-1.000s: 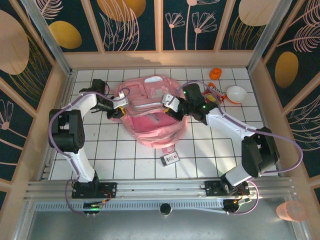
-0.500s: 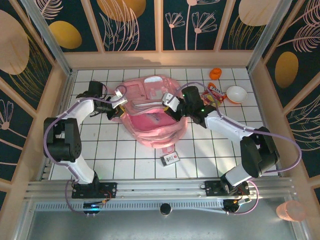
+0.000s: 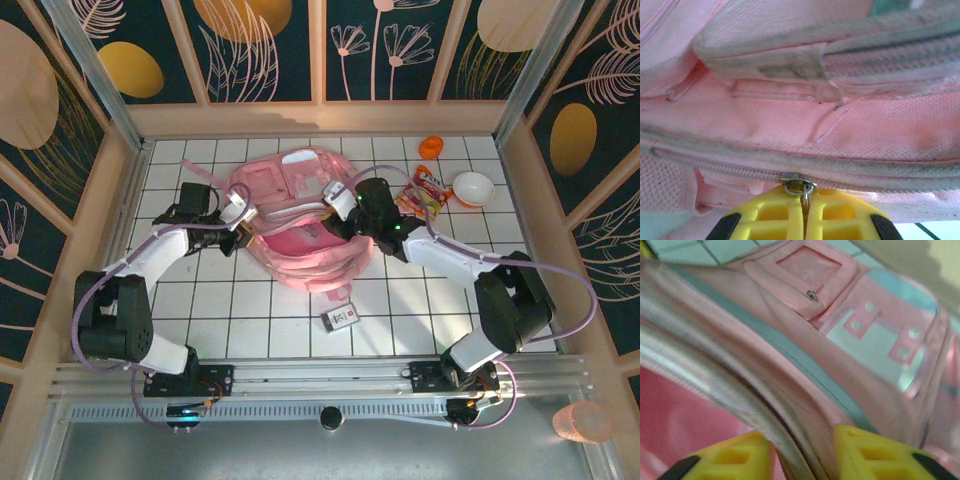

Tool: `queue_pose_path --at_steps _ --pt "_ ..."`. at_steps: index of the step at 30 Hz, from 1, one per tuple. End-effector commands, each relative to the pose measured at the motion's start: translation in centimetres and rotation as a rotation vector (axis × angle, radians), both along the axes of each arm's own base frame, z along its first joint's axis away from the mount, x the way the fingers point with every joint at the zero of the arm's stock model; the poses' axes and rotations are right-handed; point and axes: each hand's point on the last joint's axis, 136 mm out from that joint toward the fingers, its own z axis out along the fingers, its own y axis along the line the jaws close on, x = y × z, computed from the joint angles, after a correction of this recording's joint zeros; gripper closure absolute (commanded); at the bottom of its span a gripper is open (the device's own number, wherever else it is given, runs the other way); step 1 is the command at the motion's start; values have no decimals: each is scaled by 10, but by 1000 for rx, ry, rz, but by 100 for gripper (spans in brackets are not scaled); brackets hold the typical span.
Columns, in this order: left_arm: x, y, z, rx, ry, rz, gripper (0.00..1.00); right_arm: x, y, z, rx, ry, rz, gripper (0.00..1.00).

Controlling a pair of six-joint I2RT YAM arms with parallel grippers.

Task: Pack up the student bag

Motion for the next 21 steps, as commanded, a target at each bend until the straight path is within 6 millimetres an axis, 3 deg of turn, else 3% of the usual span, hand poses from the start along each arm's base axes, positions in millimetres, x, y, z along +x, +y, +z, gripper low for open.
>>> queue_pose_path --at_steps 1,4,8,13,21 --pt "12 -6 22 -83 -71 73 100 -11 -5 58 263 162 -168 54" --pt "13 -7 21 -99 -68 79 100 -39 -5 66 424 423 -250 52" --pt "13 -6 15 -87 -55 79 100 -71 -3 59 575 707 -403 53" --pt "14 -6 15 -83 -55 74 100 -108 21 48 759 1002 -461 53" --pt "16 -8 19 -87 -72 64 100 -112 48 19 887 1251 -491 50"
